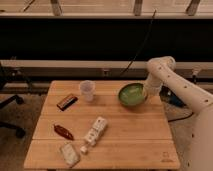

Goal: Pick up the ceramic bowl

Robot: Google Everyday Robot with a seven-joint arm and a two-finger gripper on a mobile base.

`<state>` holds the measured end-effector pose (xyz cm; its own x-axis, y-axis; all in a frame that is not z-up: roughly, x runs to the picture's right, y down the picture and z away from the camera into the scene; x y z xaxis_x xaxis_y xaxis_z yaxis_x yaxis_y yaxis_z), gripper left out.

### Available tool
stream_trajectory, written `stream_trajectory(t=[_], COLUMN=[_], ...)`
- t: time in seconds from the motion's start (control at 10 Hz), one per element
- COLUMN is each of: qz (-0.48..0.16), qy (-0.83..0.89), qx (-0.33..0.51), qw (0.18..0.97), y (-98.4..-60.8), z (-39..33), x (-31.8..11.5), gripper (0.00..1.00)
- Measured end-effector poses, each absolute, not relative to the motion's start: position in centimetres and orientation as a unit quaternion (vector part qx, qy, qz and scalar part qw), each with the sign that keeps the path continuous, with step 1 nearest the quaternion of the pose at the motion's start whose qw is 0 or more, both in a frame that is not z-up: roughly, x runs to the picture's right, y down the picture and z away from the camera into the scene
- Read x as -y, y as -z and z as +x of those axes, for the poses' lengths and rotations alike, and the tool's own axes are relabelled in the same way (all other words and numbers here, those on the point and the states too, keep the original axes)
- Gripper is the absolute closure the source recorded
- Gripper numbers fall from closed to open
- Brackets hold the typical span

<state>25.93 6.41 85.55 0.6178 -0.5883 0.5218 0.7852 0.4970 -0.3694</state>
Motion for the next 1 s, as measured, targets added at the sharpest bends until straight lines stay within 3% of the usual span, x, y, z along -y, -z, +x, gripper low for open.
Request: stream_trajectory(t=[1.0], qz=[-0.275], qy=[0.433], qx=[0.167], qw=[0.842], y=[-82.6], z=[25.7], x=[-3.1], gripper=[1.00])
